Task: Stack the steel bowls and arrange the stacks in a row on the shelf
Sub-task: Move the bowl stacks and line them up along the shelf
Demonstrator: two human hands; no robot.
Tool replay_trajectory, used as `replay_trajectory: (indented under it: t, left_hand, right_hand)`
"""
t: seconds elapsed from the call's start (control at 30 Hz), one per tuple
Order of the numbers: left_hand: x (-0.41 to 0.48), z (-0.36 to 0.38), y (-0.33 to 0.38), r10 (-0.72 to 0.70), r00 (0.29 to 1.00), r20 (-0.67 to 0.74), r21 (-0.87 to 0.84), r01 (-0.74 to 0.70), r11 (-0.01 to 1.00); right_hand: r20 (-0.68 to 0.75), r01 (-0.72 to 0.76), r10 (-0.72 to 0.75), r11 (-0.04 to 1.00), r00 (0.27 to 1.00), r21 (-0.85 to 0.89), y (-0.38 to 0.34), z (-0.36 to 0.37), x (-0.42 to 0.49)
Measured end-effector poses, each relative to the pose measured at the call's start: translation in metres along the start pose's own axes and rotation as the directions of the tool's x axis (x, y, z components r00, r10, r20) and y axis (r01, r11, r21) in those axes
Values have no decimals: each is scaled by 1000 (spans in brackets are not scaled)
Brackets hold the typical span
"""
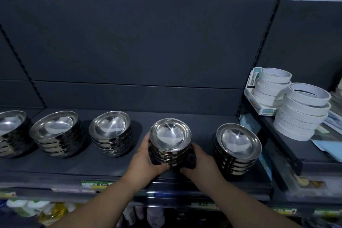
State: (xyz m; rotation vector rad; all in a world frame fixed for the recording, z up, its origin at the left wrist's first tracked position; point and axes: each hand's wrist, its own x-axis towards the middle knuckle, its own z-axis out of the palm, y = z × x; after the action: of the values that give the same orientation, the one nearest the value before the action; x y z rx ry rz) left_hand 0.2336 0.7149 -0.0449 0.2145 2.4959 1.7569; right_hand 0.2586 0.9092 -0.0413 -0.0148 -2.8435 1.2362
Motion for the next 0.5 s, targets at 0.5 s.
replay_trajectory:
  t: [0.5]
  left_hand:
    - [-22,-16,3,-120,993,-7,170,119,978]
  right_hand:
    - [8,-57,58,995,998,-77,-4,-2,-18]
